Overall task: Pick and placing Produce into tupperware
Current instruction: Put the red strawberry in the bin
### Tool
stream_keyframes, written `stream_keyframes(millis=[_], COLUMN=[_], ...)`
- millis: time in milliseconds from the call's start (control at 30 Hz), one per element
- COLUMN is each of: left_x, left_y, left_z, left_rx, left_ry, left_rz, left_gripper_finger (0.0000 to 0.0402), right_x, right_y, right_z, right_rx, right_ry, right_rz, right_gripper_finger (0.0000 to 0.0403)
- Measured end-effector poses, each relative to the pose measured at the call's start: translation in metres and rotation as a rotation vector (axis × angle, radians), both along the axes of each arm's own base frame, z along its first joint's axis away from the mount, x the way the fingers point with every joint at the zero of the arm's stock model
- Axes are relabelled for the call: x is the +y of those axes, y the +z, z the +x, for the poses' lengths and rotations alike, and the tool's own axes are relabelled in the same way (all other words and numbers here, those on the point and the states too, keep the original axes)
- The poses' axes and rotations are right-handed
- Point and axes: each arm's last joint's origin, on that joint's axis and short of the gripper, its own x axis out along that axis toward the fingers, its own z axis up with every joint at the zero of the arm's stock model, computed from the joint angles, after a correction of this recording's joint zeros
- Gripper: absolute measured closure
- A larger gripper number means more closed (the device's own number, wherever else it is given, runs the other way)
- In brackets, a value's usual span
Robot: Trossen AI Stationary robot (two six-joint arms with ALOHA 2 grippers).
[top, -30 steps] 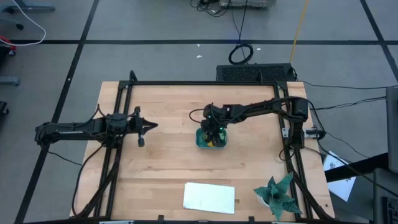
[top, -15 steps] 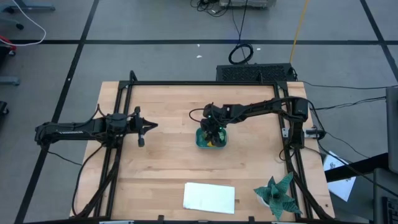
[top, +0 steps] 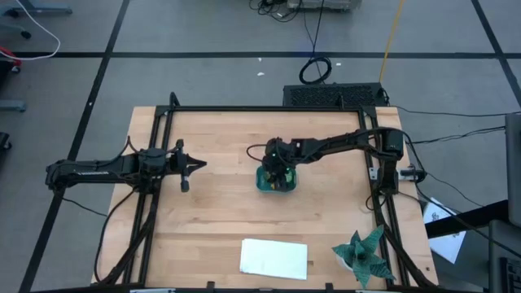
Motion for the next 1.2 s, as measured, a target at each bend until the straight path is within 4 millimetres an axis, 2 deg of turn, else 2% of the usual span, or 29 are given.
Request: stream_keyframes(millis=[200, 467, 800, 1200], left_x=[0.000, 0.000, 0.000, 0.000], left_y=[0.000, 0.000, 0.000, 0.000], left_z=[0.000, 0.000, 0.000, 0.000], left_rx=[0.000, 0.000, 0.000, 0.000], left_ry=[0.000, 0.000, 0.000, 0.000], left_rz=[0.000, 0.000, 0.000, 0.000], left_gripper_finger=[0.0376, 0.0376, 0.0376, 0.0376], right_x=[0.000, 0.011, 0.010, 0.009], right_y=[0.000, -0.006, -0.006, -0.006], right_z=[0.000, -0.002, -0.002, -0.004], right_rx=[0.000, -0.004, -0.007, 0.014], right_ry=[-0.002, 0.077, 0.080, 0.045], right_rz=[0.014, -0.025, -0.026, 0.066], right_gripper_finger=[0.0261, 0.0261, 0.0260, 0.0255])
